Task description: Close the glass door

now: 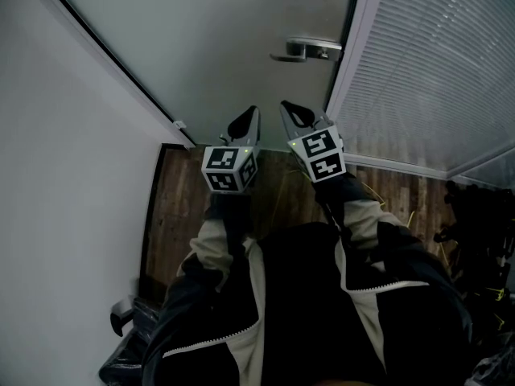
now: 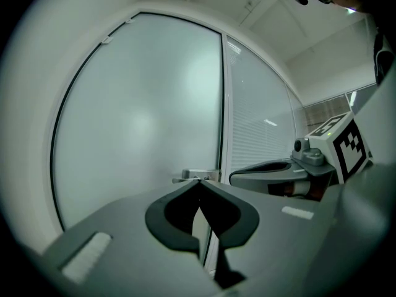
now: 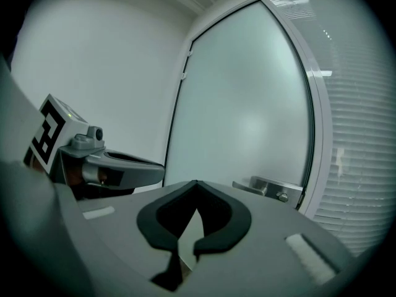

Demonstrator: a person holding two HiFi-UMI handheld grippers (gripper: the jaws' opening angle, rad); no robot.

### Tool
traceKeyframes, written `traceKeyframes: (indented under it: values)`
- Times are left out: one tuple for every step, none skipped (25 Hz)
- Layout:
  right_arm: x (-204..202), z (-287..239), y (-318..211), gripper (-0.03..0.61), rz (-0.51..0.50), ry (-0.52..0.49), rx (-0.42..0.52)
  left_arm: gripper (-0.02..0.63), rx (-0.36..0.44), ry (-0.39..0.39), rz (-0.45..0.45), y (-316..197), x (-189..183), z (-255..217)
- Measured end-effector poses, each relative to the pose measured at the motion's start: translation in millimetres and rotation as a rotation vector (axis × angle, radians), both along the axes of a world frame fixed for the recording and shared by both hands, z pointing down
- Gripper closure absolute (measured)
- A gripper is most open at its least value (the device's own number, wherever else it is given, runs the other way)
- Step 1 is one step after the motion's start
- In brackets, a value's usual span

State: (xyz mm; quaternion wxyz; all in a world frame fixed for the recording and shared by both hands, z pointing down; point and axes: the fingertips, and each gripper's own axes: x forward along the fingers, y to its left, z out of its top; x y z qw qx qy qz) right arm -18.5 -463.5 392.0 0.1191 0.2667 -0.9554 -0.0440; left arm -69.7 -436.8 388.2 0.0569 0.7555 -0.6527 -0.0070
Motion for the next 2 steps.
traceKeyframes:
  values:
    - [-0.8,0.5,-0.3,0.577,0.000,-0.001,-0.001,0.612,-0.002,-0.002,0.000,-0.1,-0.4,1.1]
    - [-1.5,1.1,-0.6,0.577,0.001,-0.002,-0.001,0.612,-0.005,-0.004,0.001,-0.1,-0.8,2.3]
